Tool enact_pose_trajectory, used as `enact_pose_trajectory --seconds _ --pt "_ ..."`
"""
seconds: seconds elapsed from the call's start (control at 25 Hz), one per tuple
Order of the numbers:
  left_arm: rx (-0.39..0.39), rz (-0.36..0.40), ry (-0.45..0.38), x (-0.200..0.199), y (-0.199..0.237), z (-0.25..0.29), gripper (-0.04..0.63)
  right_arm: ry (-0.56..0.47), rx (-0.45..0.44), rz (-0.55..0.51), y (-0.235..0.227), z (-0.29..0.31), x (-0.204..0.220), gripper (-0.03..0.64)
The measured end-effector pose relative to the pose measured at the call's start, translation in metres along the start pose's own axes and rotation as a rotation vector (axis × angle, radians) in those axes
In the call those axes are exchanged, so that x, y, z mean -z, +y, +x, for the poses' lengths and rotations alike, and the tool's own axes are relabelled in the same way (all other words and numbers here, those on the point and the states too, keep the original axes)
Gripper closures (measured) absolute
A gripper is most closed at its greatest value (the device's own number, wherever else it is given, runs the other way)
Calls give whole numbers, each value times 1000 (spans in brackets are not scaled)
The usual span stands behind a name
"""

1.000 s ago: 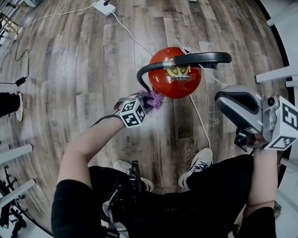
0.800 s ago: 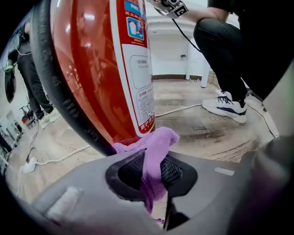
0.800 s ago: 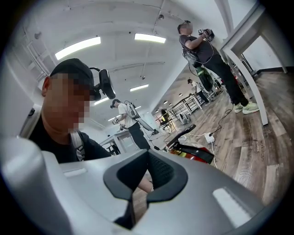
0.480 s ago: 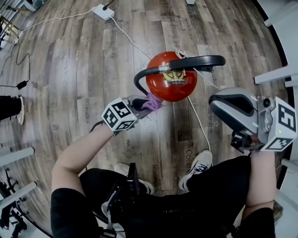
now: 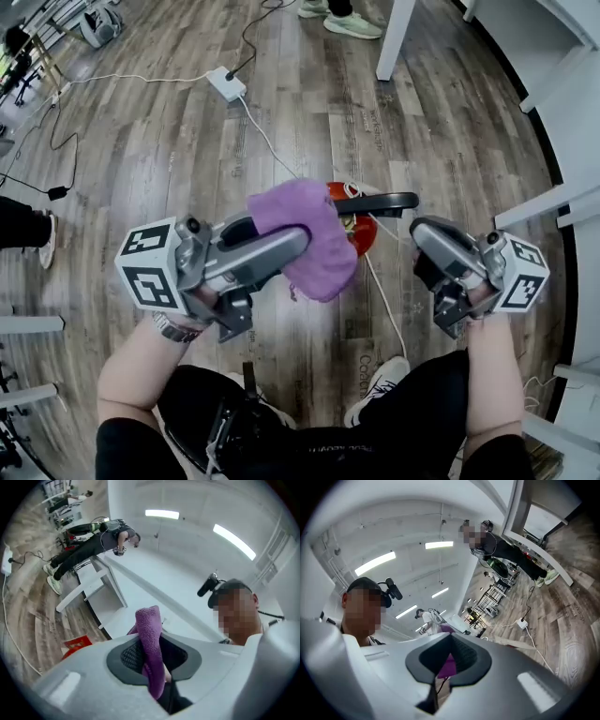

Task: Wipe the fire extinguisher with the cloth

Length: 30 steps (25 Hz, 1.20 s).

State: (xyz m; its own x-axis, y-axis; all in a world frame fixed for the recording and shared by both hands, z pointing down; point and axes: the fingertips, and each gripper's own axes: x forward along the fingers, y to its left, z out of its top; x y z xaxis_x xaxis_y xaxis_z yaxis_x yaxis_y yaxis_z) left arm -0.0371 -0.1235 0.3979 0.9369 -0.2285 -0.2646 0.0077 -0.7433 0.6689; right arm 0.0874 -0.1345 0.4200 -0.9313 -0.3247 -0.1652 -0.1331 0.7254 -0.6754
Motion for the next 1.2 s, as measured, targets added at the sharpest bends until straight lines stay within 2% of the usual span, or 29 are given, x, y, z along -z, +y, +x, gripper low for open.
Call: enact_pose_trajectory --seconds 0.04,0.12,0.16,0.2,0.4,0.52,0.64,0.8,0.92,1.0,1.08,1.2 --pt "3 -30 -26 -8 -5 7 532 -9 -8 -1 3 2 -2 612" --pt "6 -65 -25 -11 -10 21 531 -14 -27 -18 10 7 -4 599" --pt "10 -69 -7 -9 -12 27 531 -6 -39 -29 15 9 -4 560" --pt "10 -67 14 -5 -13 33 531 8 -50 -42 21 12 -4 529" --pt "-21 -11 88 15 -11 49 529 91 -36 -140 37 23 4 478" --pt "-13 10 87 21 -10 50 529 123 -17 -154 38 27 12 441" --pt "12 -1 73 24 -14 50 529 174 -2 -180 38 34 26 417" --pt "42 -31 60 28 -20 51 526 242 -21 -215 45 44 44 427" --pt "55 -44 47 30 -23 49 523 264 -38 -220 49 50 54 484" --pt "68 -72 10 27 -22 46 523 253 -31 -218 49 50 51 508" --pt "73 -74 -40 16 -21 41 517 219 -6 -223 49 45 35 536" --pt "57 -23 -104 -4 -19 27 518 98 45 -223 47 21 -18 548"
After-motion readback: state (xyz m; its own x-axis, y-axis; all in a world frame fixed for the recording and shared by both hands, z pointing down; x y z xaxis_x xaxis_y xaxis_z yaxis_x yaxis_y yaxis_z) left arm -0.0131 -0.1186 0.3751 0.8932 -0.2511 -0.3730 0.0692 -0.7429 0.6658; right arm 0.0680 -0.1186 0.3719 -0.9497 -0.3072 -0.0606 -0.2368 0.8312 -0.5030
